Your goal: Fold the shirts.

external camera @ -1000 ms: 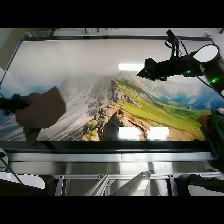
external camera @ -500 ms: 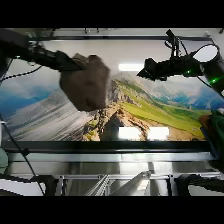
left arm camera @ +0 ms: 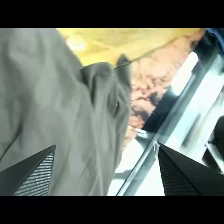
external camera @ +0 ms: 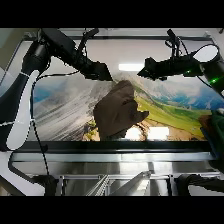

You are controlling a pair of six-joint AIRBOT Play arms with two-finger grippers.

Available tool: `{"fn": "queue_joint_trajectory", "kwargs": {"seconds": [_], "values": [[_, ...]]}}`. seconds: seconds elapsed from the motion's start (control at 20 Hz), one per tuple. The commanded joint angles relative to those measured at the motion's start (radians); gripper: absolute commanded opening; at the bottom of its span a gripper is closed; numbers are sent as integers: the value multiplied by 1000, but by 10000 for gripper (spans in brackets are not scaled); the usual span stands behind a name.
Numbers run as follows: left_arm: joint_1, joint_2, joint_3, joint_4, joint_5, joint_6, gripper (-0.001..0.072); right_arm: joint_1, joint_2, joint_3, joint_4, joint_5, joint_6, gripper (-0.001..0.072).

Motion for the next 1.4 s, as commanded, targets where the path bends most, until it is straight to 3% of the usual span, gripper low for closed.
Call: {"fn": "queue_joint_trajectory", "kwargs": {"seconds": [0.0,0.1,0.25,0.35,0.4,0.45,0.5,0.65,0.85,0.95,1.0,1.05,1.1,1.15,1.2,1.35], "values": [[41,-10,18,33,76,-79,718,-8,-1,0,-2,-5,10,21],[95,10,-58,33,125,-105,718,-59,0,0,-93,106,40,18],[185,105,-395,32,91,-67,718,-166,23,-67,-465,316,98,17],[231,168,-637,21,12,-63,718,-237,49,-202,-450,317,58,22],[244,187,-728,7,-34,-45,717,-256,50,-266,-402,283,35,203],[254,199,-802,-32,-80,-13,718,-263,44,-309,-346,233,6,675],[257,200,-852,-80,-122,12,718,-261,26,-335,-296,184,-25,691],[231,193,-925,-153,-233,23,717,-227,-70,-344,-225,142,-26,685],[161,119,-874,-152,-243,22,698,-151,-166,-344,-109,143,-101,662],[130,81,-818,-153,-245,23,697,-116,-184,-344,-47,138,-153,423],[117,64,-782,-154,-248,22,640,-108,-188,-344,-11,134,-169,411],[105,51,-749,-153,-259,22,412,-106,-191,-344,35,130,-182,410],[93,41,-718,-153,-268,23,198,-107,-191,-344,80,130,-200,335],[82,30,-684,-154,-265,25,14,-108,-190,-344,127,140,-232,56],[74,25,-646,-155,-241,25,18,-110,-187,-342,173,160,-257,21],[87,84,-504,-162,-96,24,17,-159,-110,-300,326,258,-387,19]]}}
